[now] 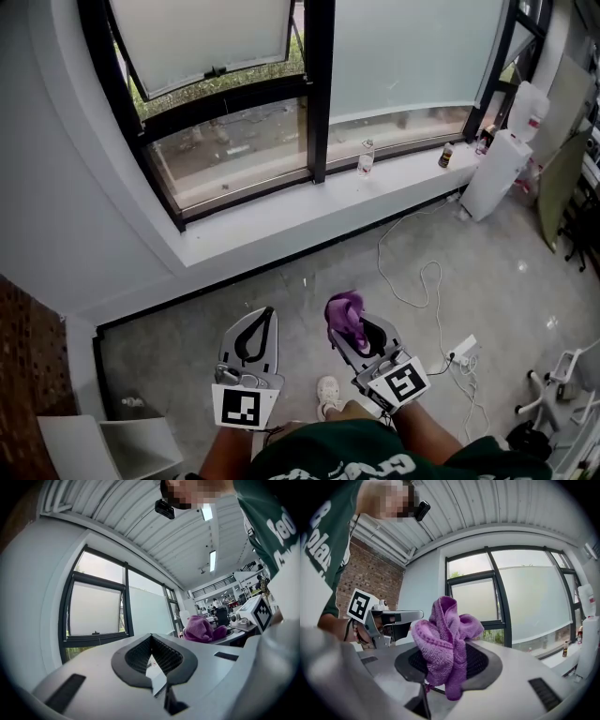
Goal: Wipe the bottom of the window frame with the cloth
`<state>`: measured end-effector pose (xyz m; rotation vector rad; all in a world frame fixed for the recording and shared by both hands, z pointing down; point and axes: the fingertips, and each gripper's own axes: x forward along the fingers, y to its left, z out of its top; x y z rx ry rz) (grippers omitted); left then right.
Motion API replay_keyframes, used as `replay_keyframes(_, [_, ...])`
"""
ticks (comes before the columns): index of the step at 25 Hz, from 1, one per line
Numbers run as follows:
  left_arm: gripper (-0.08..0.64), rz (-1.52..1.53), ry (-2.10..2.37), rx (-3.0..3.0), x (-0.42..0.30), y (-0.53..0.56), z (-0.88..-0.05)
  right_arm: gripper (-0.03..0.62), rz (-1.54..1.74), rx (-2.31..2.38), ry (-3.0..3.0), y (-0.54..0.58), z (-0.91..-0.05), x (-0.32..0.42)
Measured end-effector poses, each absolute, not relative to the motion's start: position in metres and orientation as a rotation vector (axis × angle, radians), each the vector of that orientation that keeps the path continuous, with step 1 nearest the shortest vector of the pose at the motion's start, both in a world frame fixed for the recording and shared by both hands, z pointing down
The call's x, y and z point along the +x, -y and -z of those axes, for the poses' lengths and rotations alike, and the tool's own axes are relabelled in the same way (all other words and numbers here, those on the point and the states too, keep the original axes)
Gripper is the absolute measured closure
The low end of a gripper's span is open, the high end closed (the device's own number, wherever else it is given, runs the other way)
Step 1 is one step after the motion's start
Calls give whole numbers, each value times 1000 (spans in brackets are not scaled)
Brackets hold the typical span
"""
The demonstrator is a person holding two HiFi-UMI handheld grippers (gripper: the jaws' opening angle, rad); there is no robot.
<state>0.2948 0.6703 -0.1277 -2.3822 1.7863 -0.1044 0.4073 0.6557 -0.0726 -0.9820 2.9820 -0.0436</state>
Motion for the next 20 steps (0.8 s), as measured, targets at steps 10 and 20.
replay_keyframes(10, [555,101,-1788,-2385,336,-558,130,426,42,-985,-2949,-535,78,454])
replay_keyframes(20, [557,48,-1632,-2431,349,-458,120,426,12,-1060,-2884,-449,58,462])
